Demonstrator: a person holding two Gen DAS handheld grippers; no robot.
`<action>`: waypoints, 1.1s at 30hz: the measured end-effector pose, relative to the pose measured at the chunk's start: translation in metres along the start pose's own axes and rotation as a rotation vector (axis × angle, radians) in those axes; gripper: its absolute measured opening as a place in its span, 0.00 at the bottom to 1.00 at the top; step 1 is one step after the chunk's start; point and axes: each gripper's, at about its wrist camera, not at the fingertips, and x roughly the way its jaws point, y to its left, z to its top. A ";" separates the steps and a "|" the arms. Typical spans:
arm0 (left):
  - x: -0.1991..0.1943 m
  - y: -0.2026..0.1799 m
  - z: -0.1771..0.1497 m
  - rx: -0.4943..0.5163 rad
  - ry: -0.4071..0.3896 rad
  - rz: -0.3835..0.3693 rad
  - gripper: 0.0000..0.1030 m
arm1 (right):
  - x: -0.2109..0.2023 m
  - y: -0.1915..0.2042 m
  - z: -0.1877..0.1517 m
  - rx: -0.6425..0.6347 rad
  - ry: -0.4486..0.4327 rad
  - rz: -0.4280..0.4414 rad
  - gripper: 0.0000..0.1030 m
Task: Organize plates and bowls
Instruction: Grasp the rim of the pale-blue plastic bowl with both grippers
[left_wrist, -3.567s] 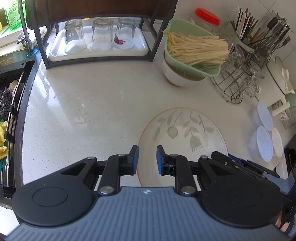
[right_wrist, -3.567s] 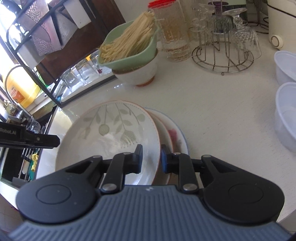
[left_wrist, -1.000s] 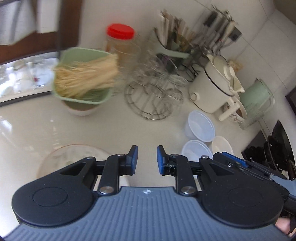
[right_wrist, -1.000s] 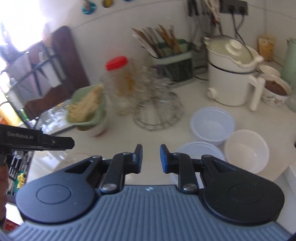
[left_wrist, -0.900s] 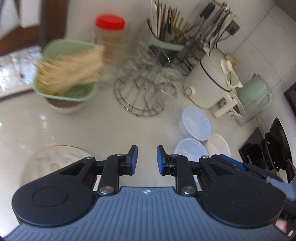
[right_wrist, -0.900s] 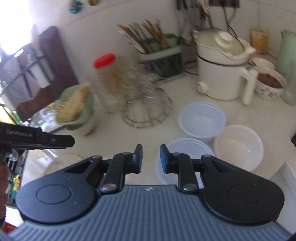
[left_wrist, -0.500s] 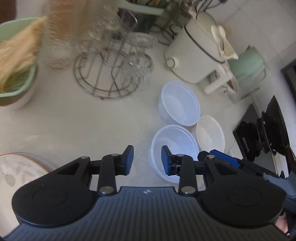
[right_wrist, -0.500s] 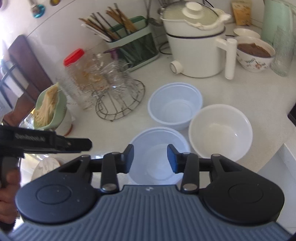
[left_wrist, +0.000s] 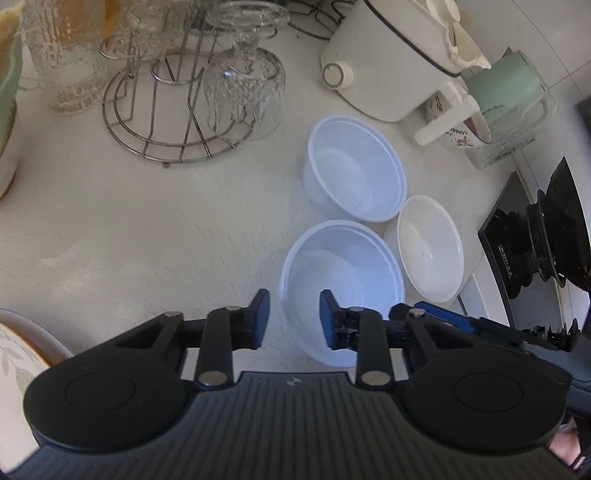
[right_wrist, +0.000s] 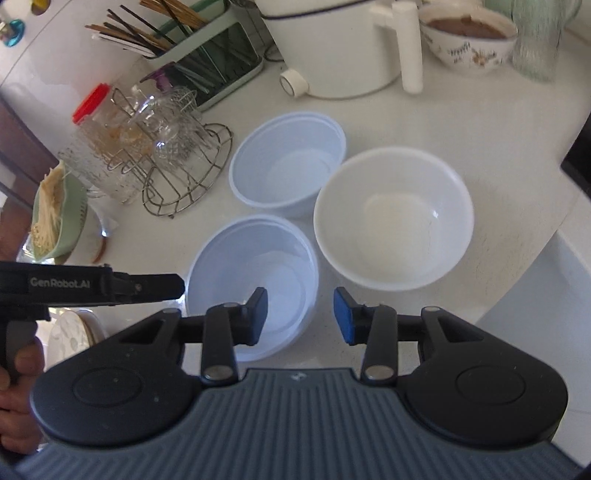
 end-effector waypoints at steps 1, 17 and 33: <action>0.002 -0.001 0.001 0.005 0.005 0.002 0.26 | 0.002 -0.001 0.000 0.004 0.005 0.002 0.41; 0.007 -0.021 -0.001 0.054 0.032 0.032 0.12 | 0.011 0.010 -0.003 -0.056 0.069 0.042 0.41; -0.018 0.003 -0.002 -0.032 -0.036 0.112 0.39 | 0.015 0.012 0.000 -0.038 0.053 0.072 0.33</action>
